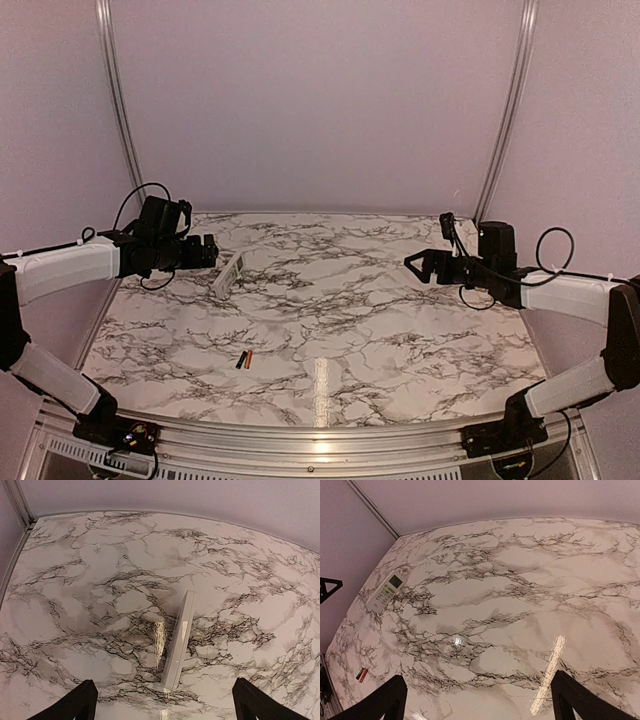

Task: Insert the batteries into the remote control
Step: Adjust the remote control at the center of the board.

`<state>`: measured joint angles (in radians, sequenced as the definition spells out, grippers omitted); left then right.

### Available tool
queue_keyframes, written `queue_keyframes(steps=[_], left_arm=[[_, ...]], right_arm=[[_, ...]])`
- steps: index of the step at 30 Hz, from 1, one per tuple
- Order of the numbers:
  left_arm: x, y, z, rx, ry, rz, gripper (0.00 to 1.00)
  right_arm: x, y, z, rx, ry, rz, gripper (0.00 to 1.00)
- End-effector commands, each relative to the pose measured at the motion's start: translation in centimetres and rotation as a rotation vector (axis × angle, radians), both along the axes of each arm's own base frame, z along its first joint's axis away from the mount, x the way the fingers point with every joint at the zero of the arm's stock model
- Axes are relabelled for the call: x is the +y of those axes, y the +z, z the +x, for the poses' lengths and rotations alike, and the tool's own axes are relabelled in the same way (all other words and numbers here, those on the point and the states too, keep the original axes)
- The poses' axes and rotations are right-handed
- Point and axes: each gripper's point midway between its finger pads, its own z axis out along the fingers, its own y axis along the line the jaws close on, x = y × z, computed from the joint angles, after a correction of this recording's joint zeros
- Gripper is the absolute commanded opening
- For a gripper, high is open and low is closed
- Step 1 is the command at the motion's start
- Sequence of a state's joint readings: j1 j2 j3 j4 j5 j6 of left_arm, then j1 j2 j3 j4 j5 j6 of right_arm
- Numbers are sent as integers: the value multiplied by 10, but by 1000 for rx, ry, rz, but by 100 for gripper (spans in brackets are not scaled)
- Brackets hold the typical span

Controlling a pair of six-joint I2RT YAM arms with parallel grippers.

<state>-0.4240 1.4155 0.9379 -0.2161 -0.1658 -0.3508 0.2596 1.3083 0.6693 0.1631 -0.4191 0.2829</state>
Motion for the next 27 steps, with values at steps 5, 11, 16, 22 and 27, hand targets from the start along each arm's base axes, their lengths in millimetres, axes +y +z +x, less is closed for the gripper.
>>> queue_keyframes(steps=[5, 11, 16, 22, 27], left_arm=[[-20, 5, -4, 8, -143, 16, 99], [-23, -21, 5, 94, -151, 90, 99], [-25, -48, 22, 159, -128, 145, 99], [-27, -76, 36, 214, -107, 180, 99], [-16, -92, 50, 245, -45, 217, 93]], right_arm=[[12, 22, -6, -77, 101, 18, 99], [15, 20, -6, -65, 116, 34, 99], [18, 15, -9, -49, 128, 51, 99], [19, 12, -9, -40, 132, 60, 99], [19, 12, -9, -39, 134, 61, 99]])
